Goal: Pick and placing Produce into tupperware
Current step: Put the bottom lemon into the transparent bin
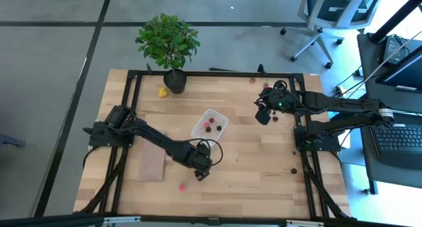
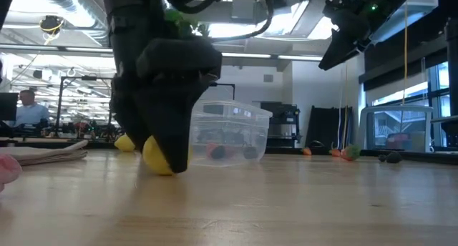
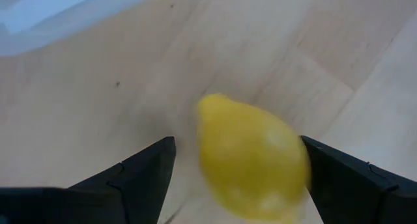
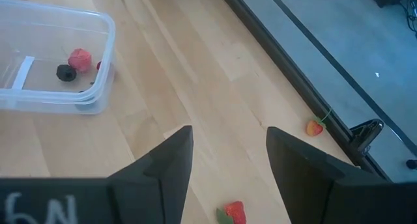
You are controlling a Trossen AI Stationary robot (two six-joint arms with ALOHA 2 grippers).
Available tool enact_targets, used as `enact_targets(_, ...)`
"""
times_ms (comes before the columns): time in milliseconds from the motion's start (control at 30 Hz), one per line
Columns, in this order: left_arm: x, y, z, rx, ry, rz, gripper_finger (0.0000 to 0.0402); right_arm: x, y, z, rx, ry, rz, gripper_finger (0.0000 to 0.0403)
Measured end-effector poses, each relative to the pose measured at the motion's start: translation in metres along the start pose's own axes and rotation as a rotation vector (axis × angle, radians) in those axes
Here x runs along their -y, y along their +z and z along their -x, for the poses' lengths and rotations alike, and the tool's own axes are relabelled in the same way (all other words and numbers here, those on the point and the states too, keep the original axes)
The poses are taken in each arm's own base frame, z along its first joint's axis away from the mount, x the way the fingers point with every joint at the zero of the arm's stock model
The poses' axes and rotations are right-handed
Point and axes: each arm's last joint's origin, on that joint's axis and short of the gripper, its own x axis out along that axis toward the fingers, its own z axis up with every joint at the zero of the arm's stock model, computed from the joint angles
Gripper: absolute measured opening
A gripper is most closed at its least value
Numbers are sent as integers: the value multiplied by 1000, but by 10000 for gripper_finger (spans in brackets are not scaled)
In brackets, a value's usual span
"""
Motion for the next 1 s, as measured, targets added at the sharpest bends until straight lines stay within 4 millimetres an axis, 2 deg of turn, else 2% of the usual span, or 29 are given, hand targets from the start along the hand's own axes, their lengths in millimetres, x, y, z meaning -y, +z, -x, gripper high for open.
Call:
enact_targets(267, 0, 2, -6, -21, -9, 9, 300, 0, 0, 0, -4, -1, 1, 197)
enact_targets(800, -3, 0, -6, -75, -6, 8, 199, 0, 0, 0, -4, -2, 2, 197)
enact_targets(1000, -2, 0, -6, -73, -9, 10, 199, 0, 0, 0, -4, -1, 2, 197)
